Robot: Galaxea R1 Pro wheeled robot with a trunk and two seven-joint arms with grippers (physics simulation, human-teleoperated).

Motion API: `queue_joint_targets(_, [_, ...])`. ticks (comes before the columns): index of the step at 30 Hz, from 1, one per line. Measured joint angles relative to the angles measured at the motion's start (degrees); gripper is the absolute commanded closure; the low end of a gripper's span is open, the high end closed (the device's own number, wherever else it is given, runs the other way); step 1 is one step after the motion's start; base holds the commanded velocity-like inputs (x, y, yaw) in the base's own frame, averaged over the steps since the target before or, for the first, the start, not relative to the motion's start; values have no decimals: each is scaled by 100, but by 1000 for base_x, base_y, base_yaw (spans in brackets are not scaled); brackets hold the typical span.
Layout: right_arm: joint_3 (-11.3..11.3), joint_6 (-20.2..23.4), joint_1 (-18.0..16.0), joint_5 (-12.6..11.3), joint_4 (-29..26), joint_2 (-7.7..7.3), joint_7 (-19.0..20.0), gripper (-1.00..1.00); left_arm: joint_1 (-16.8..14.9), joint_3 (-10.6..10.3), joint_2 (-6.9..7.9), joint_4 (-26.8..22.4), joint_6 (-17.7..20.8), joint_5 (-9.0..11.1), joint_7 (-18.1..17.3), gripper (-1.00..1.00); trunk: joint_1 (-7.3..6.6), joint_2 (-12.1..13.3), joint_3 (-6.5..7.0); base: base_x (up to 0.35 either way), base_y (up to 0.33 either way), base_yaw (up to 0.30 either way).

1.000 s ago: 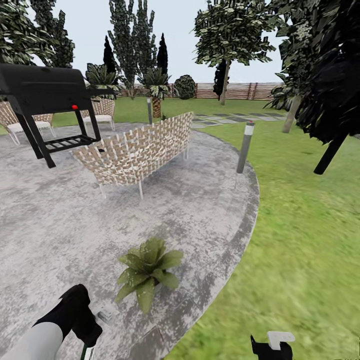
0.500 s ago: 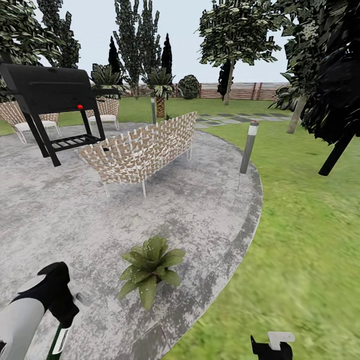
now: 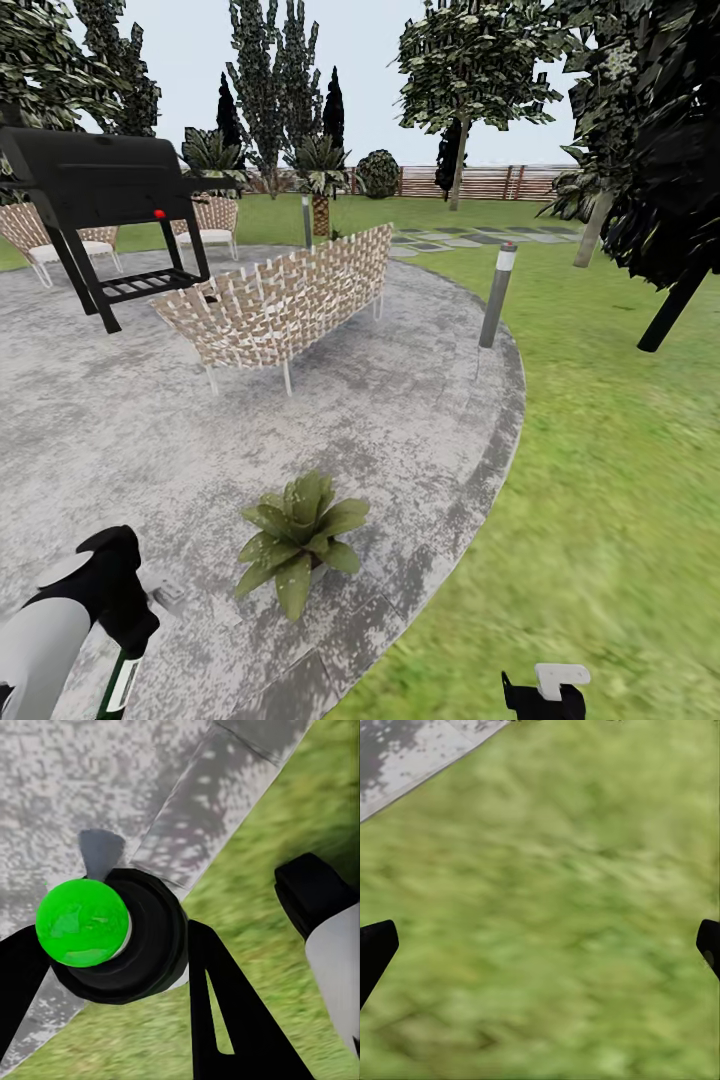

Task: Pick up the pesticide atomizer in the garden and spray insectifuge to fully cover both potted plants in the garden.

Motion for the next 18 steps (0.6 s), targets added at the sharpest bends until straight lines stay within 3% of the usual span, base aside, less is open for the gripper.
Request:
queue_joint_targets(4, [-1, -1, -2, 0, -2, 0, 0, -100, 0, -7, 0, -25, 5, 2, 11, 100, -1, 0, 0, 176, -183, 0])
queue_joint_targets(9, [0, 0, -2, 0, -6, 5, -8, -100, 0, -15, -24, -31, 20, -11, 26, 100, 2, 0, 0, -115, -131, 25])
queue_joint_targets(14, [-2, 1, 0, -3, -8, 8, -8, -100, 1, -18, -203, -33, 34, -46, 32, 100, 1, 0, 0, -12, -11, 235])
queue_joint_targets(18, [-2, 0, -5, -2, -8, 8, -8, -100, 1, -10, -233, -38, 46, -24, 28, 100, 1, 0, 0, 26, -84, 276])
